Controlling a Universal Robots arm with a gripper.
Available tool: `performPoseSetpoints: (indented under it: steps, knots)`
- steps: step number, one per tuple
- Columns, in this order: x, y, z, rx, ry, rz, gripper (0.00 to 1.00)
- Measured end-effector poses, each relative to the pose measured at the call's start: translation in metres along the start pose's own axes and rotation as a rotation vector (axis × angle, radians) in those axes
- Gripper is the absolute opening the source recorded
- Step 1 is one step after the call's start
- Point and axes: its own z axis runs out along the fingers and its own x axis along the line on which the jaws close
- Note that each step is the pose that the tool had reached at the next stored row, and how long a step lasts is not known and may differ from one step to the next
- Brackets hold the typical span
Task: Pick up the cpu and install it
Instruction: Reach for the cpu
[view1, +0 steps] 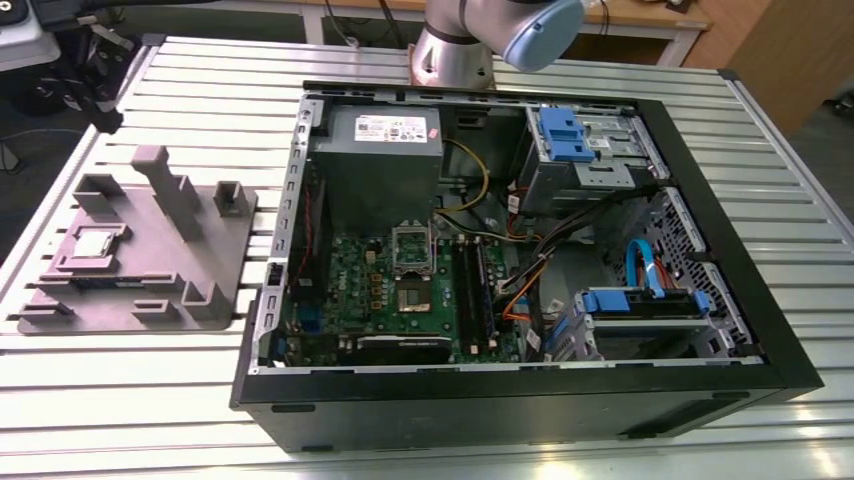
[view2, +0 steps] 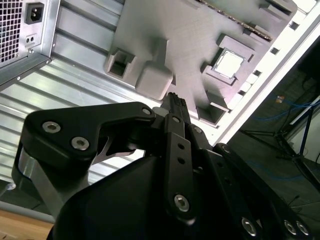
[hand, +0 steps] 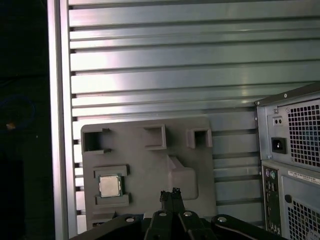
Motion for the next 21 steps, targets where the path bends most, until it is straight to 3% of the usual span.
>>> performPoseSetpoints:
  steps: [5,9,21]
  knots:
    - [0.0009,-0.0002,0.0002,0.0166,-0.0015,0.0,0.1]
    - [0.0027,-0.0002,0.0008,0.017,-0.0012,0.0,0.1]
    - [0.017,-0.0014,0.002,0.0169,-0.0013,0.0,0.1]
